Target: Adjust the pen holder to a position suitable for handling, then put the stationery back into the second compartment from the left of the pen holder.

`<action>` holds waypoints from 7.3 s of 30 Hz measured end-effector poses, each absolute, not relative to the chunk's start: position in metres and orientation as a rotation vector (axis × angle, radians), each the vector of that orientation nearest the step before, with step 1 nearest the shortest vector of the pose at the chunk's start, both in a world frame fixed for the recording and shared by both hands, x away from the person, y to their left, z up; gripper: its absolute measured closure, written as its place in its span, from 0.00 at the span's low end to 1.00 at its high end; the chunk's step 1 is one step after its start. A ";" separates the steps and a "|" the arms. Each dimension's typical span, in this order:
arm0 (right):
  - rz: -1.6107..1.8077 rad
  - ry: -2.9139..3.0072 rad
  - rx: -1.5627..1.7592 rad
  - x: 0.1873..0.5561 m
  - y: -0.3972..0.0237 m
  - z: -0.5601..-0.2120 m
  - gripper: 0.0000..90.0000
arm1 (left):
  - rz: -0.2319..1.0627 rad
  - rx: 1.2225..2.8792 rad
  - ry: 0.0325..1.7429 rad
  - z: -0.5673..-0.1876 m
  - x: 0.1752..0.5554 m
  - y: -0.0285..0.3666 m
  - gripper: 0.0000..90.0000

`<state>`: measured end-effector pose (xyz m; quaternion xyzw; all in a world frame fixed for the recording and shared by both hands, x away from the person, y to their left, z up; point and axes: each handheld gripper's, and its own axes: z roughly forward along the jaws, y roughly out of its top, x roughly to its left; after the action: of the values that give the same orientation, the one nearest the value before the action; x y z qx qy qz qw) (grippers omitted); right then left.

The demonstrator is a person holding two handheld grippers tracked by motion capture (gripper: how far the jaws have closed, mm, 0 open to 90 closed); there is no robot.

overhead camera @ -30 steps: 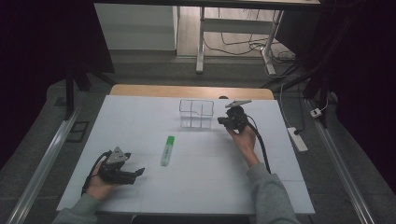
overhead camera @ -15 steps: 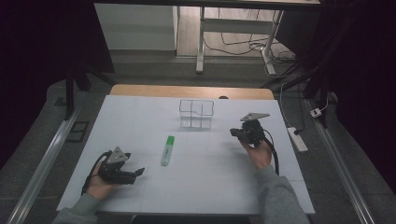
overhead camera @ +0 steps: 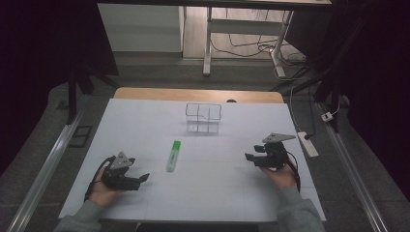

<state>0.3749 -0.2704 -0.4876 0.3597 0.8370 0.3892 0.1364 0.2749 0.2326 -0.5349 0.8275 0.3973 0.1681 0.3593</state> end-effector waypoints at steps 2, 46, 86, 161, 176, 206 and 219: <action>1.130 2.428 1.042 0.370 -0.274 -0.488 0.44 | 0.435 2.132 1.024 -0.535 0.275 0.233 0.19; 1.070 2.466 0.964 0.339 -0.286 -0.501 0.41 | 0.395 2.167 1.016 -0.503 0.298 0.204 0.20; 1.008 2.480 0.945 0.340 -0.281 -0.505 0.41 | 0.370 2.184 1.147 -0.501 0.353 0.156 0.22; 0.949 2.474 0.964 0.342 -0.281 -0.508 0.40 | 0.317 2.208 1.441 -0.521 0.410 0.108 0.74; 0.941 2.469 0.970 0.343 -0.283 -0.509 0.40 | 0.283 2.140 1.315 -0.510 0.403 0.128 0.74; 0.950 2.456 0.979 0.342 -0.285 -0.508 0.40 | 0.319 1.953 1.107 -0.470 0.378 0.160 0.74; 0.950 2.455 0.978 0.342 -0.285 -0.507 0.40 | 0.342 1.892 1.049 -0.453 0.377 0.164 0.74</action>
<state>0.3419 -0.2853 -0.5074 0.3433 0.8620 0.3338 0.1661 0.3765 0.1643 -0.4526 0.7678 0.4259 0.1389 0.4579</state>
